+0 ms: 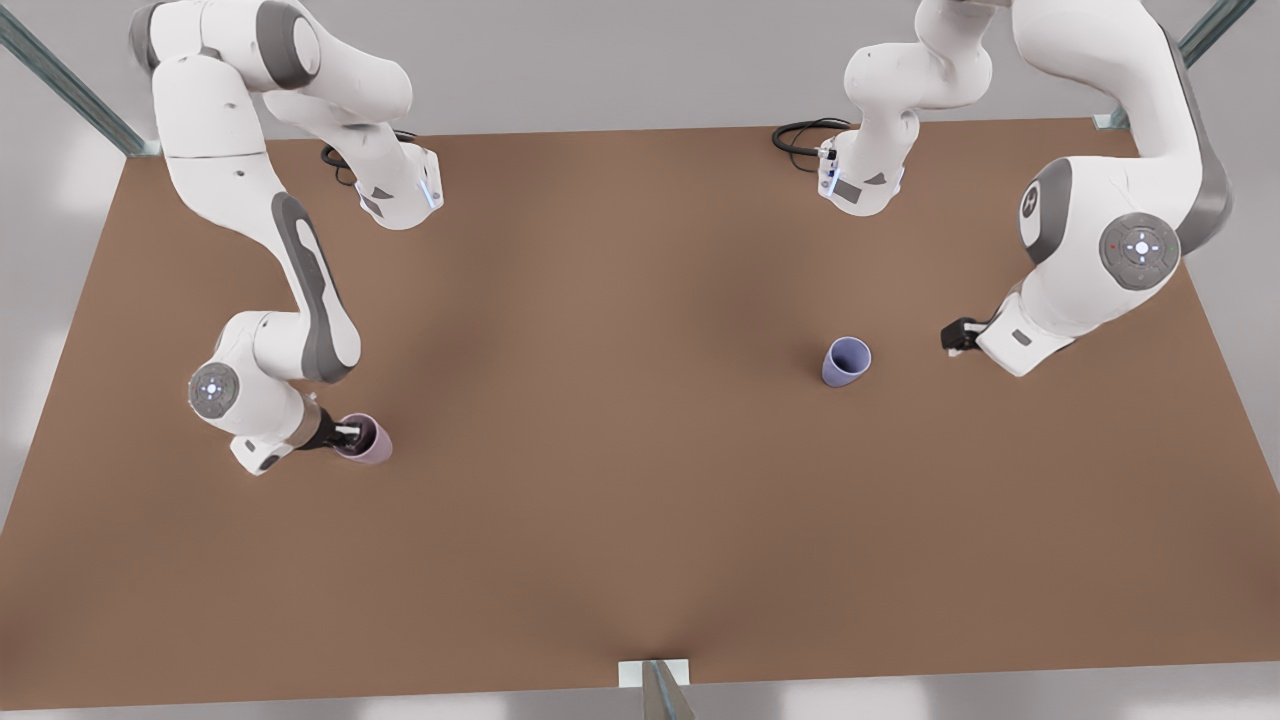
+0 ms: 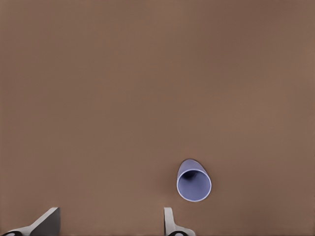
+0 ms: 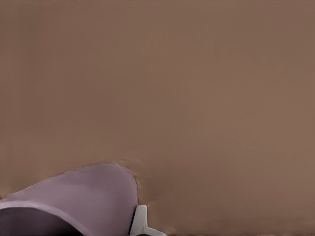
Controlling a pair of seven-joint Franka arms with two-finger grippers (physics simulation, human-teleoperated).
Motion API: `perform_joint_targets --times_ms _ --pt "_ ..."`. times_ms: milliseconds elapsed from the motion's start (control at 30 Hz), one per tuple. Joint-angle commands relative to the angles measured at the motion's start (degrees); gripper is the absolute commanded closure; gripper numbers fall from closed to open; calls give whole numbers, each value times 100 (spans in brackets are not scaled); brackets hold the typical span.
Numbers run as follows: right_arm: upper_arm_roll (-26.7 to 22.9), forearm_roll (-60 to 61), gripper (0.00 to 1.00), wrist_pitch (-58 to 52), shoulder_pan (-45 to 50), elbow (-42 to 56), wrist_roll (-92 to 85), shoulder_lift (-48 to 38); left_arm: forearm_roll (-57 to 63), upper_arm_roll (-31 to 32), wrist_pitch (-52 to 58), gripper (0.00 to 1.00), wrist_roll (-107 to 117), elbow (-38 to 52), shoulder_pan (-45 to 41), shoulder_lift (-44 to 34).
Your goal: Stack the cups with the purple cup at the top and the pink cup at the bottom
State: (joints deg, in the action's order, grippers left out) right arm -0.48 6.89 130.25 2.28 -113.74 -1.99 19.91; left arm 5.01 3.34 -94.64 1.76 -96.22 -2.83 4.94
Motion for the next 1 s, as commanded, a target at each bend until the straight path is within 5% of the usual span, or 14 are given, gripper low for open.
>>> perform_joint_targets --times_ms 0,167,333,500,567,600,967 --pt "92 -38 79 -26 45 45 207 -22 -9 0 -63 0 0 -90 2 -63" --pt "312 -21 79 -465 1626 845 2413 232 -484 0 -1495 0 18 -1821 -7 -837" --pt "268 182 79 -386 3560 2796 4742 1718 -668 0 -3420 0 0 -3315 -7 -855" --pt "198 182 79 -430 4132 3772 5508 2509 -677 18 -3518 0 -70 -3685 -7 -732" --pt "101 138 29 -378 4149 3614 5516 2492 -686 27 -3588 0 -70 -3685 -7 -574" --pt "84 146 23 -369 4149 3596 5543 2492 -686 44 -3676 0 -70 -3694 -7 -477" --pt "22 199 24 -325 4140 3605 5552 2632 -897 79 -3808 0 -79 -3966 -95 -125"
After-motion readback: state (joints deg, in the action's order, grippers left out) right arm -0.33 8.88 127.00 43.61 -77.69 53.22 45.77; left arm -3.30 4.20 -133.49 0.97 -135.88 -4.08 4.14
